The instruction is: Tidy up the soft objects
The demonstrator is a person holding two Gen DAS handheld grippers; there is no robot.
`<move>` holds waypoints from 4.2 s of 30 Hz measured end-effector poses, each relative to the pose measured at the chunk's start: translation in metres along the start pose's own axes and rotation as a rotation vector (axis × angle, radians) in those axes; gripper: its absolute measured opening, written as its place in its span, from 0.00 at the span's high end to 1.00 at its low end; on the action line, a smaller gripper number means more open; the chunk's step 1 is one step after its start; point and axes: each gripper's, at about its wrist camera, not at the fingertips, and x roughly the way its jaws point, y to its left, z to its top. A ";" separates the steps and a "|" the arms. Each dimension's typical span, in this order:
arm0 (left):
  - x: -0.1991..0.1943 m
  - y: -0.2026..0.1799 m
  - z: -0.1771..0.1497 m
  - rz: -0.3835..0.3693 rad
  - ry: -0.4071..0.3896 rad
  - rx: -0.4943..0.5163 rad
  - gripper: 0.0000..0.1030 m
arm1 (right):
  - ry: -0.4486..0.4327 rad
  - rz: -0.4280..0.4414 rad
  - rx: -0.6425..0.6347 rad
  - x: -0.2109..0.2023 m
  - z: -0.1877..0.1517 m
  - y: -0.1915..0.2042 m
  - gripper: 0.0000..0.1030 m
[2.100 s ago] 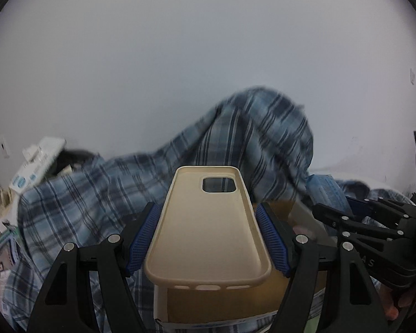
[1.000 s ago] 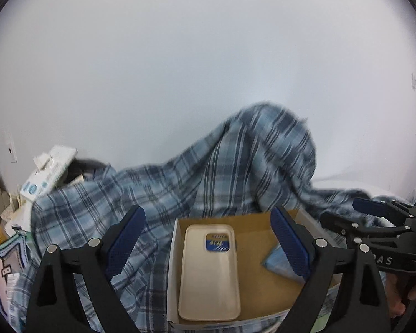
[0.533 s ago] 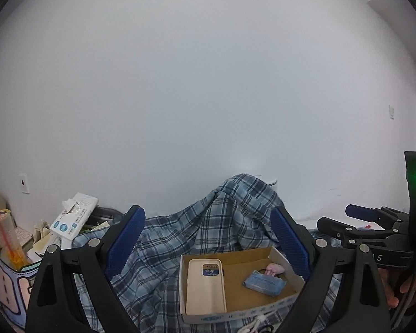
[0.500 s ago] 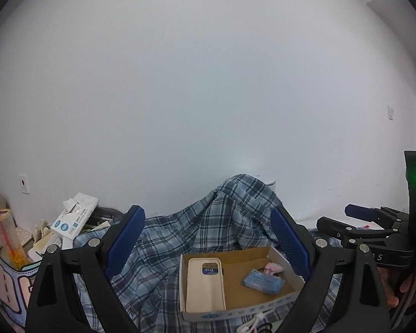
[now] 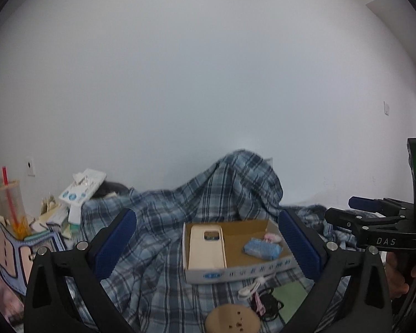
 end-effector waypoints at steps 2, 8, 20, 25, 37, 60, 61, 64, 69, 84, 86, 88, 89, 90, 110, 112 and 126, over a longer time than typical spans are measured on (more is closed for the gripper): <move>0.002 0.001 -0.011 -0.005 0.026 -0.006 0.00 | 0.020 -0.004 -0.005 0.006 -0.010 0.000 0.22; 0.017 0.000 -0.036 -0.016 0.079 -0.010 0.00 | 0.086 -0.008 0.003 0.028 -0.035 -0.005 0.22; 0.037 0.004 -0.057 -0.019 0.151 -0.024 0.00 | 0.168 0.034 0.011 0.046 -0.051 -0.005 0.22; 0.038 0.002 -0.057 -0.002 0.162 -0.016 0.00 | 0.196 0.013 -0.021 0.053 -0.053 0.000 0.22; 0.050 0.015 -0.063 0.074 0.234 -0.061 0.00 | 0.499 0.072 0.078 0.105 -0.049 0.020 0.22; 0.056 0.026 -0.067 0.105 0.271 -0.101 0.00 | 0.672 0.046 0.190 0.155 -0.066 0.044 0.76; 0.056 0.026 -0.067 0.105 0.271 -0.101 0.00 | 0.671 0.047 0.189 0.153 -0.065 0.043 0.81; 0.057 0.025 -0.068 0.106 0.276 -0.098 0.00 | 0.668 0.047 0.186 0.142 -0.065 0.041 0.91; 0.059 0.028 -0.069 0.106 0.288 -0.106 0.00 | 0.636 0.029 0.174 0.113 -0.064 0.034 0.96; 0.060 0.025 -0.069 0.103 0.292 -0.086 0.00 | 0.662 -0.028 0.156 0.066 -0.068 -0.020 0.94; 0.060 0.024 -0.069 0.103 0.292 -0.085 0.00 | 0.652 -0.019 0.179 0.066 -0.067 -0.026 0.88; 0.060 0.024 -0.069 0.103 0.292 -0.086 0.00 | 0.648 -0.003 0.206 0.070 -0.067 -0.029 0.75; 0.060 0.024 -0.069 0.103 0.292 -0.086 0.00 | 0.642 0.004 0.212 0.071 -0.067 -0.029 0.71; 0.060 0.024 -0.069 0.103 0.292 -0.085 0.00 | 0.633 0.007 0.213 0.073 -0.066 -0.028 0.64; 0.060 0.020 -0.069 0.086 0.289 -0.064 0.00 | 0.637 -0.019 0.134 0.105 -0.078 -0.004 0.83; 0.060 0.020 -0.069 0.085 0.288 -0.060 0.00 | 0.588 -0.010 0.116 0.096 -0.072 -0.008 0.83; 0.059 -0.003 -0.062 0.059 0.313 -0.018 0.00 | 0.445 -0.075 0.065 0.061 -0.069 -0.055 0.83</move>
